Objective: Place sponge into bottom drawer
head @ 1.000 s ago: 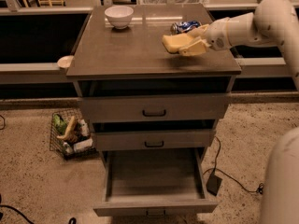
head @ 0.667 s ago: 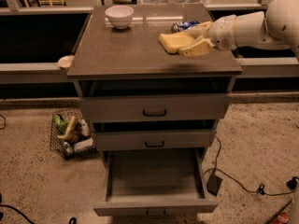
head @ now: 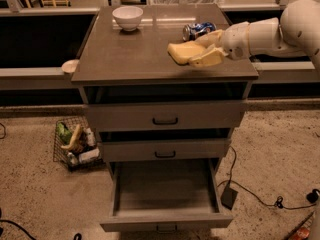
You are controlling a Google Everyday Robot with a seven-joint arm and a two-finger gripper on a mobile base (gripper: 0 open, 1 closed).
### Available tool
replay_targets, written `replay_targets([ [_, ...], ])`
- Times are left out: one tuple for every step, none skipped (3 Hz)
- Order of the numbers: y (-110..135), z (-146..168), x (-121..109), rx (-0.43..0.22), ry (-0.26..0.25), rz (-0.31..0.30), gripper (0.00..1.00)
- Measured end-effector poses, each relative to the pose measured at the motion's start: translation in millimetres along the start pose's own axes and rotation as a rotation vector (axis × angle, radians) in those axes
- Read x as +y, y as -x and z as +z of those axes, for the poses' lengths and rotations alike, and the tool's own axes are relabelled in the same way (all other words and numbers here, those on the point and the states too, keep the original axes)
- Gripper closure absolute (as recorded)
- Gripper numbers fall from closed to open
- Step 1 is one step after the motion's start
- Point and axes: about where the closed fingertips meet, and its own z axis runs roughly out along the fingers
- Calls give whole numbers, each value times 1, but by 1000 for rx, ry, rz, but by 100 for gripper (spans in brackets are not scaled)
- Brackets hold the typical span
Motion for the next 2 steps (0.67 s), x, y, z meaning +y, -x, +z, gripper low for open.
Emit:
replay_targets([
  [4,10,45,-19,99,-26,100],
  [6,24,107,-40,189,-36,100],
])
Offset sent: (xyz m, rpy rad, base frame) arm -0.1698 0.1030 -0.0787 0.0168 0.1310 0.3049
